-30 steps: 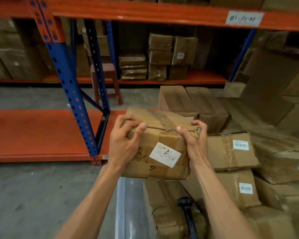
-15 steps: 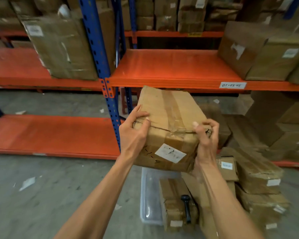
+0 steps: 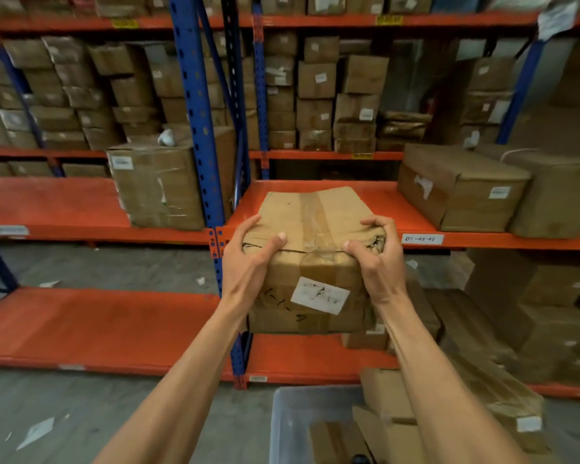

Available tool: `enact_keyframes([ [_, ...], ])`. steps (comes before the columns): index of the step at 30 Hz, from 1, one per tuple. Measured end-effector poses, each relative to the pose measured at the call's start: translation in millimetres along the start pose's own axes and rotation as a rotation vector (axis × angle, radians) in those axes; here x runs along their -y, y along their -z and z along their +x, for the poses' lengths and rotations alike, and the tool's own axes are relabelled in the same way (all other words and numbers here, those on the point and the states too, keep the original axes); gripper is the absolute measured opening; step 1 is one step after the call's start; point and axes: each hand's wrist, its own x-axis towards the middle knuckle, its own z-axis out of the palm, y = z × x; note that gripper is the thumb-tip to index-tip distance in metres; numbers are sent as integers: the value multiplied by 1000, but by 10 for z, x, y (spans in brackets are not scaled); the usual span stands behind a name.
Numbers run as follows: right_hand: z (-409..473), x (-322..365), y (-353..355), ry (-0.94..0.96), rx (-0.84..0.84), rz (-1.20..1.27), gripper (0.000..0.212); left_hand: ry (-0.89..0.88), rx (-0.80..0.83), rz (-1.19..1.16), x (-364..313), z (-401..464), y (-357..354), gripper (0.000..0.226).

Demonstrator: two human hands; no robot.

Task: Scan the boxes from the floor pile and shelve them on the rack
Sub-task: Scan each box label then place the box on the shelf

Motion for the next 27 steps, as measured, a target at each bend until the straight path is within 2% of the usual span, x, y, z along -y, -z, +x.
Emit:
enact_keyframes([
  [7,247,73,-171,114,-18,41,48,-98,-38,9,-167,270,41,42],
  [12,624,-50,-478,142,24,45,49,-126,-98,2,2,646,97,37],
  [19,1375,-700,-1220,106,24,39,49,-127,-91,1,624,1673,202,33],
  [27,2392,-1716,-2156,-11,-46,-29,44,-39,-35,33,1620,3163,233,30],
])
